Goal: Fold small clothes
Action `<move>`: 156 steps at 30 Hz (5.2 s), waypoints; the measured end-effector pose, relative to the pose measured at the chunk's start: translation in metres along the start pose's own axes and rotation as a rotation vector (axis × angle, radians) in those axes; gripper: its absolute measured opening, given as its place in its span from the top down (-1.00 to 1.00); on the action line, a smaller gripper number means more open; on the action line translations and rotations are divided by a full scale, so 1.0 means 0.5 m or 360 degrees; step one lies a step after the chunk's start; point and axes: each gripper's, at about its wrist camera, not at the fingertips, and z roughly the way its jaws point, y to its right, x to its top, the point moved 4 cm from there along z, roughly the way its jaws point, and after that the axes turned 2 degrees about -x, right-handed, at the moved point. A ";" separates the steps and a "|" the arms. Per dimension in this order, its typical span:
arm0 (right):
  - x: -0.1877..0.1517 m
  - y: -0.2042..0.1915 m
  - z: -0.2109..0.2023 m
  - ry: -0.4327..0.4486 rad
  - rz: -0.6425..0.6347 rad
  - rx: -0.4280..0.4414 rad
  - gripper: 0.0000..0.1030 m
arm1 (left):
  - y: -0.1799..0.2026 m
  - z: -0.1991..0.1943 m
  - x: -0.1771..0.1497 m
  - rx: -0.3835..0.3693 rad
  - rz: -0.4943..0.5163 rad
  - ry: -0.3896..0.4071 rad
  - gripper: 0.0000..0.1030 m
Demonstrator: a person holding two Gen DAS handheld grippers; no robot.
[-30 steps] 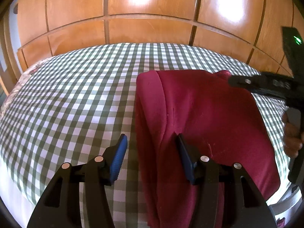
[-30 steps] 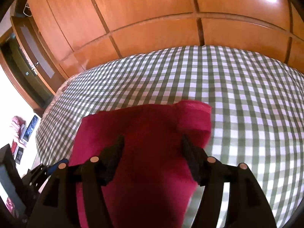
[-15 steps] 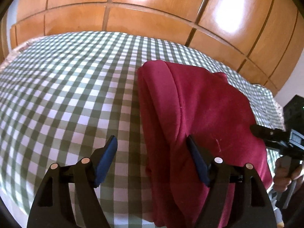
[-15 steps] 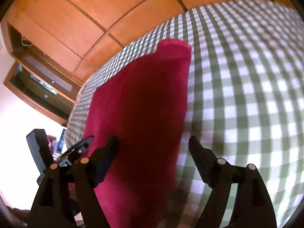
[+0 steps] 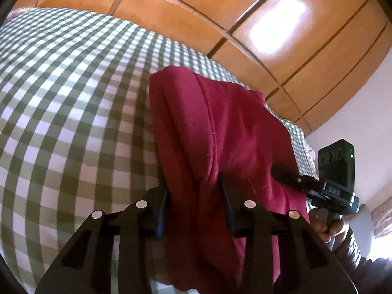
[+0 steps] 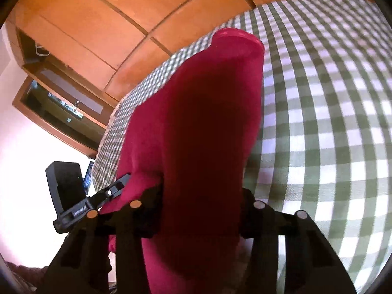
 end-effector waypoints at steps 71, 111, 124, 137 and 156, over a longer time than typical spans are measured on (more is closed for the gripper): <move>0.053 0.270 -0.351 0.0571 0.0196 -0.1226 -0.25 | 0.507 0.459 0.036 0.0338 0.0824 -0.0076 -0.07; -0.149 0.089 -0.396 0.0793 0.0298 -0.1674 -0.95 | 0.468 0.210 -0.057 0.0529 0.0738 0.0146 -0.80; -0.180 0.050 -0.390 0.0870 0.0287 -0.1677 -0.95 | 0.480 0.155 -0.073 0.0552 0.0749 0.0220 -0.92; -0.188 0.053 -0.384 0.0850 0.0308 -0.1683 -0.95 | 0.485 0.143 -0.077 0.0540 0.0757 0.0201 -0.92; -0.188 0.059 -0.385 0.0848 0.0296 -0.1674 -0.95 | 0.481 0.147 -0.074 0.0569 0.0770 0.0198 -0.92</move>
